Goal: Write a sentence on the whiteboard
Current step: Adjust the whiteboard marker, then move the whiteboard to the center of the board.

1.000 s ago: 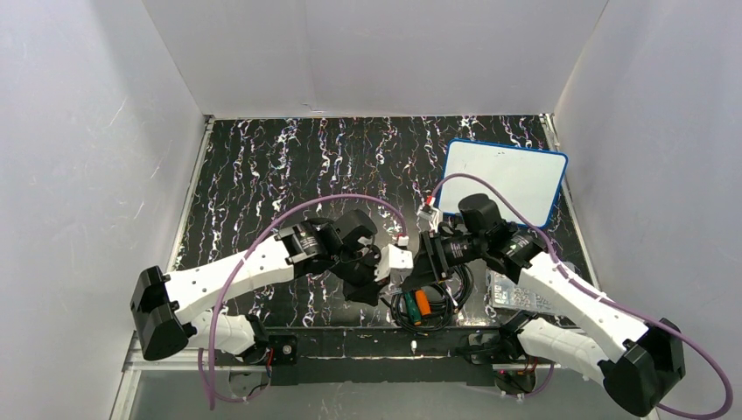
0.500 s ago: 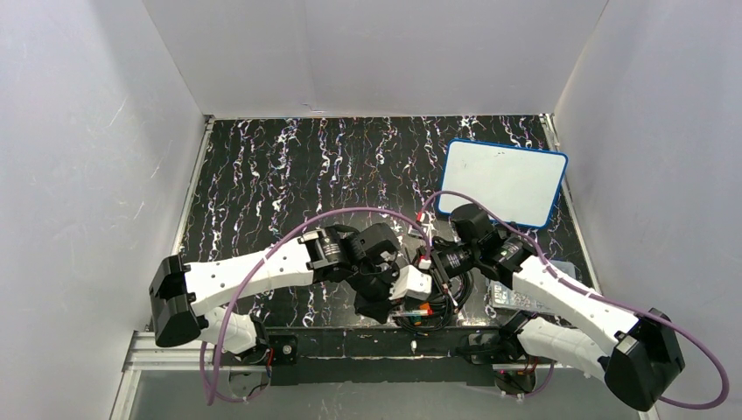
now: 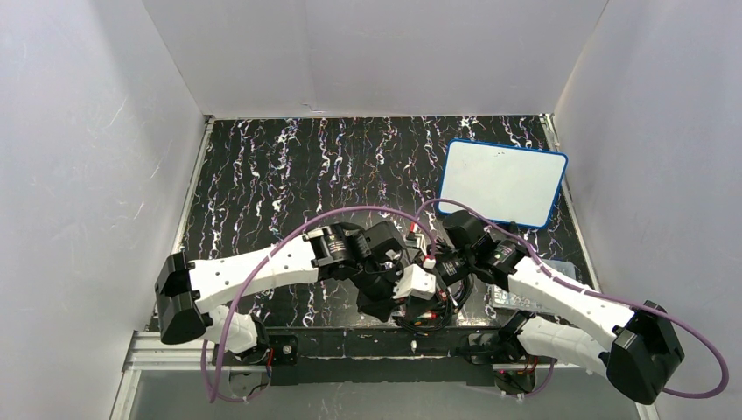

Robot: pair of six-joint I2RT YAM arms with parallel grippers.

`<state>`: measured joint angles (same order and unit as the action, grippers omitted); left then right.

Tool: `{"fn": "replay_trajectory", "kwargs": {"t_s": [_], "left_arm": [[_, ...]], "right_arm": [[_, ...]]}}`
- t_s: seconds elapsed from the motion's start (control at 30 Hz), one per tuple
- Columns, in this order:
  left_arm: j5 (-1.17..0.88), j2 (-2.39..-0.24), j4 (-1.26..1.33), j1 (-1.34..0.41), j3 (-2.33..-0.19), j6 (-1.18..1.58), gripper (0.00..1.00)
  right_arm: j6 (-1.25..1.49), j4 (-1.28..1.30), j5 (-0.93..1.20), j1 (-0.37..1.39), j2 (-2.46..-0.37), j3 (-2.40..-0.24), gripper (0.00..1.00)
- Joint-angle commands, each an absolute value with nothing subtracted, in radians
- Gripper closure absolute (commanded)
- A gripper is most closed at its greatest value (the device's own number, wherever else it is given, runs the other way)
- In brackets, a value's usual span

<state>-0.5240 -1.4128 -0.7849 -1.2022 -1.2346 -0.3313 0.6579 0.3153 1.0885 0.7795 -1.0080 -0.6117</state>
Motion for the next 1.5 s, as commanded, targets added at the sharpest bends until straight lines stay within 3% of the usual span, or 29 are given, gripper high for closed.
{"fn": "replay_trajectory", "kwargs": {"t_s": [0.0,0.07,0.23,0.33,0.5,0.67,0.87,1.17,1.47], "left_arm": [[-0.397,-1.402,-0.753,-1.203,-1.266,-0.290,0.84],[-0.327,-1.385,-0.710,-1.203,-1.256,-0.244,0.60],[-0.242,-1.284,-0.597,-1.172,-1.216,-0.153,0.15],[-0.240,-1.202,-0.530,-1.120,-1.197,-0.078,0.04],[-0.264,-1.127,-0.376,-0.988,-1.153,0.150,0.02],[-0.233,-1.199,-0.204,-0.895,-1.119,0.339,0.02],[-0.338,-1.420,-0.021,-0.797,-1.167,0.432,0.02],[-0.525,-1.825,0.073,-0.739,-1.425,0.320,0.08],[-0.669,-2.114,0.085,-0.675,-1.663,0.265,0.12]], "right_arm": [[0.637,0.298,1.104,0.795,-0.994,-0.629,0.99],[0.627,0.307,1.015,0.795,-0.985,-0.649,0.99],[0.621,0.330,0.687,0.792,-0.917,-0.685,0.99],[0.602,0.373,0.439,0.791,-0.864,-0.704,0.99],[0.559,0.402,-0.021,0.790,-0.788,-0.742,0.99],[0.445,0.329,-0.466,0.790,-0.710,-0.720,0.99],[0.275,0.046,-0.735,0.783,-0.530,-0.577,0.99],[0.204,0.020,-0.780,0.703,-0.640,-0.582,0.99],[0.295,-0.031,-0.383,0.380,-0.703,-0.570,0.99]]}}
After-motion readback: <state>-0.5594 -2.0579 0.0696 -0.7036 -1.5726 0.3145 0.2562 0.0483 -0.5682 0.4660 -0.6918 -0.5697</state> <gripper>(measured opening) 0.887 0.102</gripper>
